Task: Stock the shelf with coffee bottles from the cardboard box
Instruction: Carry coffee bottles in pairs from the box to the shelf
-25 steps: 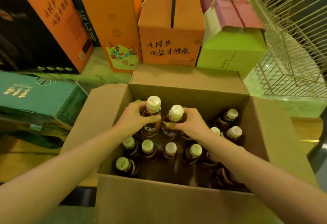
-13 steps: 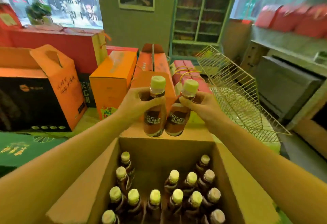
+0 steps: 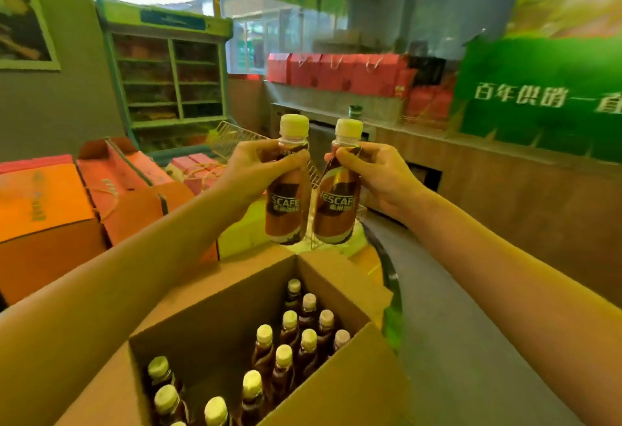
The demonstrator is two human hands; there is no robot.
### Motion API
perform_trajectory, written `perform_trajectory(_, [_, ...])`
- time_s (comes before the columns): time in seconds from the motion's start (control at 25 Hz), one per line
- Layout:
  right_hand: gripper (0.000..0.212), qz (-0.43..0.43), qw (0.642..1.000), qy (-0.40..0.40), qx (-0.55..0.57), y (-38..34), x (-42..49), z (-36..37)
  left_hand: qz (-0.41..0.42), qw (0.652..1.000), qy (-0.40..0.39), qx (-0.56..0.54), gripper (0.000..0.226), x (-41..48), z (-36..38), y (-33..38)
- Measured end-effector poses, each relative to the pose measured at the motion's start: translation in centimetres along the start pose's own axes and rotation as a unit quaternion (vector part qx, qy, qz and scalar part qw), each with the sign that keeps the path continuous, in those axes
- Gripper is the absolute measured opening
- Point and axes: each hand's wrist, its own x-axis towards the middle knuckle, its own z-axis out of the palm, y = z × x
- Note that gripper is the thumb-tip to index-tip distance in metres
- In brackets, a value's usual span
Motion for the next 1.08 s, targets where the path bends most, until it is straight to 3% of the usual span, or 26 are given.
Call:
perform_trajectory(0.24, [0.016,-0.009,0.982,0.164,-0.096,-5.5,-12.0,-8.5,0.027,0.983,-0.175,-0.047,0.012,-2.7,10.2,4.3])
perform_trajectory(0.48, [0.011,-0.007,0.92,0.349,-0.181,-11.4,-27.5,-17.7,0.085,0.924,-0.352,-0.12,0.004,-10.3,24.2,10.7])
perform_trajectory(0.76, [0.01,0.017,0.807,0.53,-0.261,-19.5,-51.7,-25.5,0.104,0.815,-0.522,-0.229,0.003,-26.7,39.8,20.9])
perform_trajectory(0.88, [0.009,0.04,0.755,0.589,-0.284,-23.5,-63.4,-26.9,0.093,0.765,-0.579,-0.266,0.02,-36.0,45.7,25.5])
perform_trajectory(1.08, [0.012,0.09,0.664,0.673,-0.312,-30.1,-81.4,-27.8,0.095,0.7,-0.643,-0.295,0.004,-52.1,54.3,33.1])
